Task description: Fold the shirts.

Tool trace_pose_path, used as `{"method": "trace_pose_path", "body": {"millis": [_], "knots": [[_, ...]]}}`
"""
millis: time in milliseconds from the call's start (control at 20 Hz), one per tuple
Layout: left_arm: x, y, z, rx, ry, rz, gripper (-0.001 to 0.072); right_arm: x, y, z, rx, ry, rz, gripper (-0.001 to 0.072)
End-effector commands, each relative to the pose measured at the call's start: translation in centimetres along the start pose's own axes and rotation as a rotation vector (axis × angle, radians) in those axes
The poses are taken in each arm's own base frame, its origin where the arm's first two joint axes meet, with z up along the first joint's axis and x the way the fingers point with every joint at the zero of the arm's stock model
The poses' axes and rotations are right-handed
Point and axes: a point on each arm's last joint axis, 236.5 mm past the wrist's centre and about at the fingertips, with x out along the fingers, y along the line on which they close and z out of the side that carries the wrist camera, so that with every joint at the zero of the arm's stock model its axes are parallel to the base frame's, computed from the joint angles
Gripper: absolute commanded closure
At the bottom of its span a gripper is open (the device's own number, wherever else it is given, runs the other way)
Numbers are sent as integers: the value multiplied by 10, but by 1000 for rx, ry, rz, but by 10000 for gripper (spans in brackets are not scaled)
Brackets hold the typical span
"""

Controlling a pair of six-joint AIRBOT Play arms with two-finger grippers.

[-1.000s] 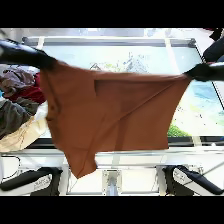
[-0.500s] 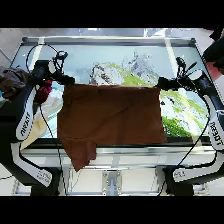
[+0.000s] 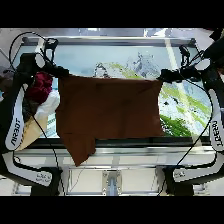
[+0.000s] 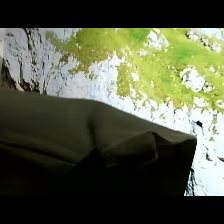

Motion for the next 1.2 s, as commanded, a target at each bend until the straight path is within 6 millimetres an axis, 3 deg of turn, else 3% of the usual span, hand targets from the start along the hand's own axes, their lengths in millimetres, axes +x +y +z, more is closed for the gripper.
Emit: {"method": "trace_pose_path", "body": {"millis": [0,100,200,350,550,700,750,800,850,900,950,1100,1150], "knots": [[5,-19,-53,-19,176,-74,697,10,4,-66,-73,254,-37,704],[8,-29,-76,-31,214,-103,698,25,11,-100,-96,334,-42,704],[7,-31,-96,-8,243,-107,698,40,13,-117,-105,350,-46,704],[16,-36,-124,-13,306,-118,698,51,2,-124,-89,335,-72,704],[31,-30,-152,-9,349,-96,698,51,-28,-121,-36,307,-166,704],[40,-26,-163,-27,349,-89,697,57,-31,-115,-25,274,-168,702],[41,-25,-162,-34,343,-86,685,58,-26,-113,-2,264,-148,681],[42,-24,-159,-39,329,-81,662,59,-18,-112,21,260,-116,493],[42,-23,-154,-40,308,-76,443,57,-10,-116,36,276,-88,290],[38,-22,-148,-62,288,-70,116,51,-4,-122,39,305,-73,286],[30,-21,-143,-91,271,-63,59,41,-1,-130,25,352,-71,301],[-23,-10,-131,-120,182,-34,62,-23,-17,-145,-78,465,-207,301],[-40,-4,-139,-150,160,-19,62,-42,-22,-140,-90,434,-248,301]]}}
